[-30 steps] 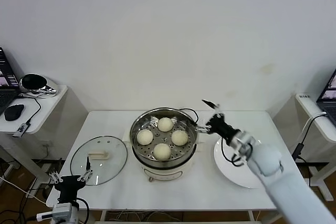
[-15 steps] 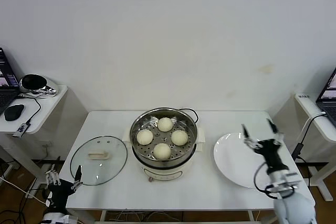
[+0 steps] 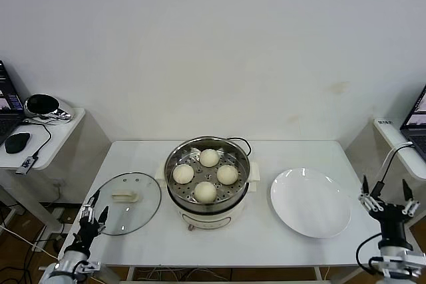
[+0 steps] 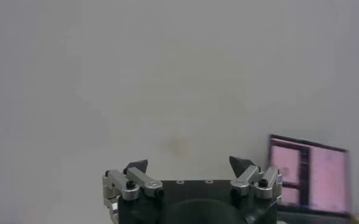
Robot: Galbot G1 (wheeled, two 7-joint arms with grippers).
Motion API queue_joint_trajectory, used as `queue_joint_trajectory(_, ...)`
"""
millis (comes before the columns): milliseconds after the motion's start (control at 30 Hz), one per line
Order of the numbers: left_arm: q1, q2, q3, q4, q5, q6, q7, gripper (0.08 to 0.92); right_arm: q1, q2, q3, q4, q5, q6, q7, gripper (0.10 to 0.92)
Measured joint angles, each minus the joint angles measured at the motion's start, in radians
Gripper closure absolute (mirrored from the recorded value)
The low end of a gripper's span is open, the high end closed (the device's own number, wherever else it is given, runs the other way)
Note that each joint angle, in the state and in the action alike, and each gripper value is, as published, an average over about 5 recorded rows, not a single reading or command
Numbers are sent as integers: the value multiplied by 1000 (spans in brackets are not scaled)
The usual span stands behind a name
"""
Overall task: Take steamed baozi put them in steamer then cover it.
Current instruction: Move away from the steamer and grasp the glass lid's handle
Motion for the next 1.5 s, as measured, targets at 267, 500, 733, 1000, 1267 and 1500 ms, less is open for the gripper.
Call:
queue_joint_trajectory(267,-88,9,52,69,63,-7,20,177,-19,28,35,1,-8,2,22,203)
queue_joint_trajectory(500,-135,12,94,116,87,-10,30,177,-39,40,59,2,-10,6,29,203)
queue_joint_trajectory(733,-183,11,127,160,107,-13,30,177,-50,47,72,6,-10,8,33,203)
queue_joint_trajectory(1000,-255,16,164,226,115,-14,32,177,-57,51,79,-6,-11,16,33,203)
queue_joint_trajectory(1267,-328,14,188,295,115,-16,35,178,-57,53,80,-16,-14,17,31,203)
queue_joint_trajectory(1500,-359,20,202,332,96,-22,43,328,-56,53,78,-25,-15,18,31,203)
